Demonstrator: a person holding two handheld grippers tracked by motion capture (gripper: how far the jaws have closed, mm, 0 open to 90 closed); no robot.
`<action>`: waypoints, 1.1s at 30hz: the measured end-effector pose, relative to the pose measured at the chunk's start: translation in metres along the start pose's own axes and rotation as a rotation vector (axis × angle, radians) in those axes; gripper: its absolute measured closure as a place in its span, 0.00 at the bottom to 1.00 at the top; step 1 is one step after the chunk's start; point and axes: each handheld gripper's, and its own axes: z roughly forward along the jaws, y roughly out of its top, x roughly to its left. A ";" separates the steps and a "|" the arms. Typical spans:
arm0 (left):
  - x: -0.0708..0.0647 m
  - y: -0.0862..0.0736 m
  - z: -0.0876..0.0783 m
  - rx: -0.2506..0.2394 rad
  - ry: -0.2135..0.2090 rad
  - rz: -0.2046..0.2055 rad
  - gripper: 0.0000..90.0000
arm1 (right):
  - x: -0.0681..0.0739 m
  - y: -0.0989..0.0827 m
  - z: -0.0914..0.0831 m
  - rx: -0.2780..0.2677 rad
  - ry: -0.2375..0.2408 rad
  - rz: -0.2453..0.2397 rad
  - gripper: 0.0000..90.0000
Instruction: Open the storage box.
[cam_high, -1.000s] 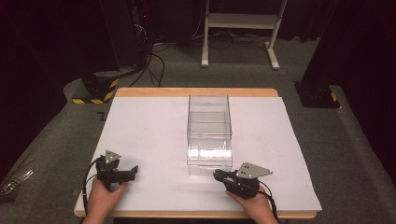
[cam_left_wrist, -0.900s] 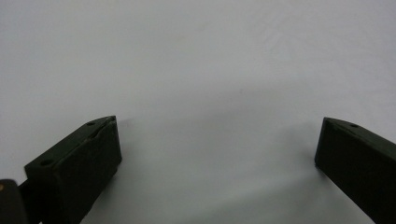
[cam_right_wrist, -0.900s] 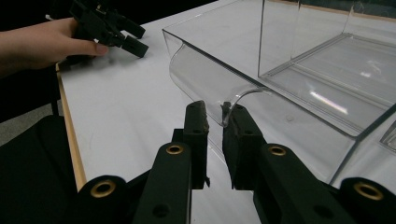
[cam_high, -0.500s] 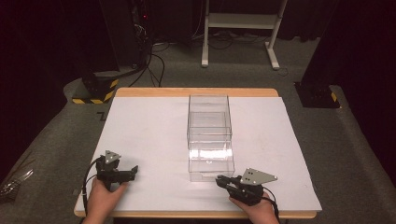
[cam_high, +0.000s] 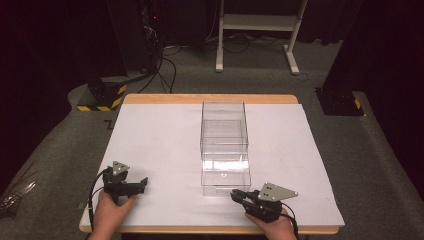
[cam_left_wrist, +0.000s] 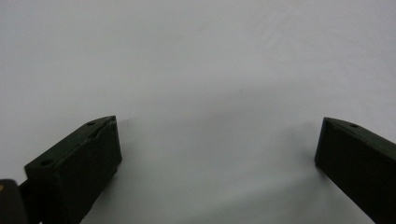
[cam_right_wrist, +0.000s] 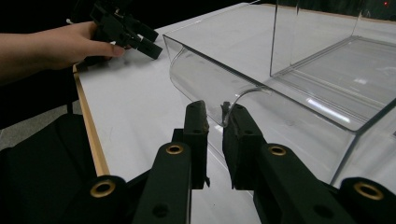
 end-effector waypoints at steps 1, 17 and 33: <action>0.000 0.000 0.000 0.000 0.000 0.000 0.01 | 0.000 0.000 0.000 -0.002 0.000 0.001 0.89; 0.000 0.000 0.000 0.000 0.000 0.000 0.01 | 0.001 0.004 -0.014 -0.029 -0.045 -0.035 0.83; 0.000 0.000 0.000 0.000 0.000 -0.001 0.01 | 0.000 0.014 -0.030 -0.107 -0.079 -0.055 0.82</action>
